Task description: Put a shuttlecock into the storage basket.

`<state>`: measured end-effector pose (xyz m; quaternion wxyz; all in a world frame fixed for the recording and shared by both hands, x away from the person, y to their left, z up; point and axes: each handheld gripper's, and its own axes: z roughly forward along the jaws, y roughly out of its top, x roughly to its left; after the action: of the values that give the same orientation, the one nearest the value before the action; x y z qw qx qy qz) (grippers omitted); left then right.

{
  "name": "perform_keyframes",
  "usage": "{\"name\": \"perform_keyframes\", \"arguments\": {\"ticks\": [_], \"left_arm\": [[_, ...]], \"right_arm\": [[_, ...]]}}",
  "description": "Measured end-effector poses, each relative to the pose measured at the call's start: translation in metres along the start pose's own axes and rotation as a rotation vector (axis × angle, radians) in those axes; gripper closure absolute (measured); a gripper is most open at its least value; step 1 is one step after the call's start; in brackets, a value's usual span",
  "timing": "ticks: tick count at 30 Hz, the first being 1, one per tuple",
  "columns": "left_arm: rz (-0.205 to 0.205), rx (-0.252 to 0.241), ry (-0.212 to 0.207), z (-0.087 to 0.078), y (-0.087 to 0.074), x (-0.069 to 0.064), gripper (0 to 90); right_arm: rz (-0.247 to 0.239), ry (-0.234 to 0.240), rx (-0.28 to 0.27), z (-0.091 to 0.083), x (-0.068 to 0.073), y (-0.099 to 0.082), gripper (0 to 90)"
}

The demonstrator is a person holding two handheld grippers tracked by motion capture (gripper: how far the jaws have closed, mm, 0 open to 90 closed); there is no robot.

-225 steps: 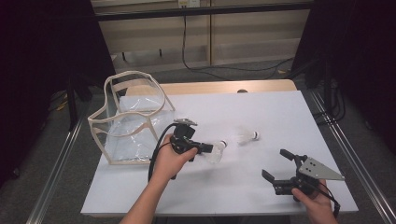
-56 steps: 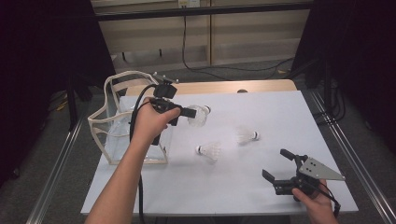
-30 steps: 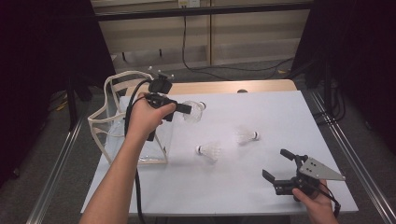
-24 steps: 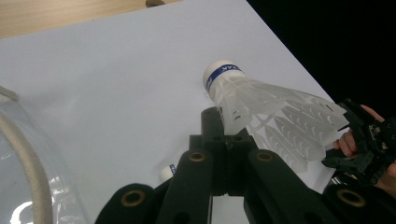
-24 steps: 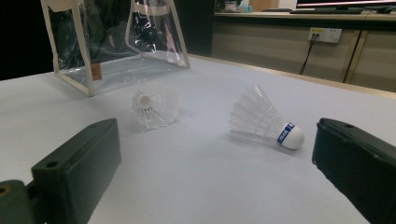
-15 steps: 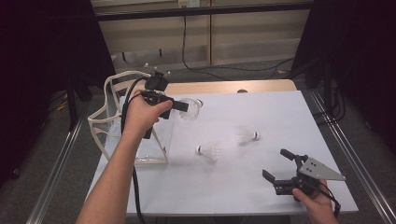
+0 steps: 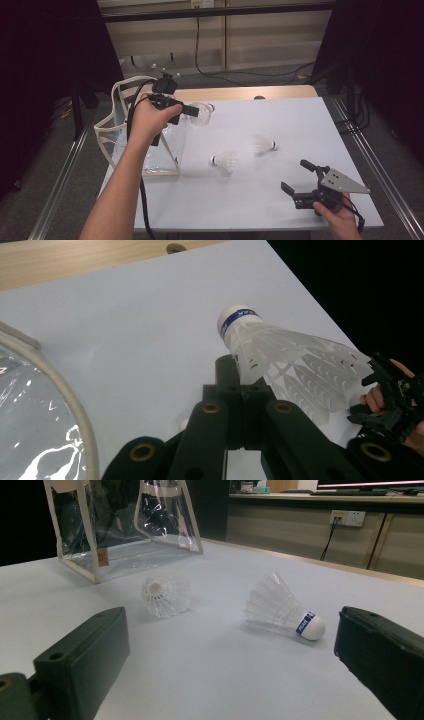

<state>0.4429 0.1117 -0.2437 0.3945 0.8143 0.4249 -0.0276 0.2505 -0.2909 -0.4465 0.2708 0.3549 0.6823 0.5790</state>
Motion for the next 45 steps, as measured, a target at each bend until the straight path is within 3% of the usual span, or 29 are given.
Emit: {"name": "perform_keyframes", "arguments": {"ticks": [45], "left_arm": [[-0.020, -0.012, 0.045, -0.020, 0.010, 0.005, 90.0]], "right_arm": [[-0.002, 0.001, -0.002, 0.000, 0.000, 0.000, 0.8]]}}
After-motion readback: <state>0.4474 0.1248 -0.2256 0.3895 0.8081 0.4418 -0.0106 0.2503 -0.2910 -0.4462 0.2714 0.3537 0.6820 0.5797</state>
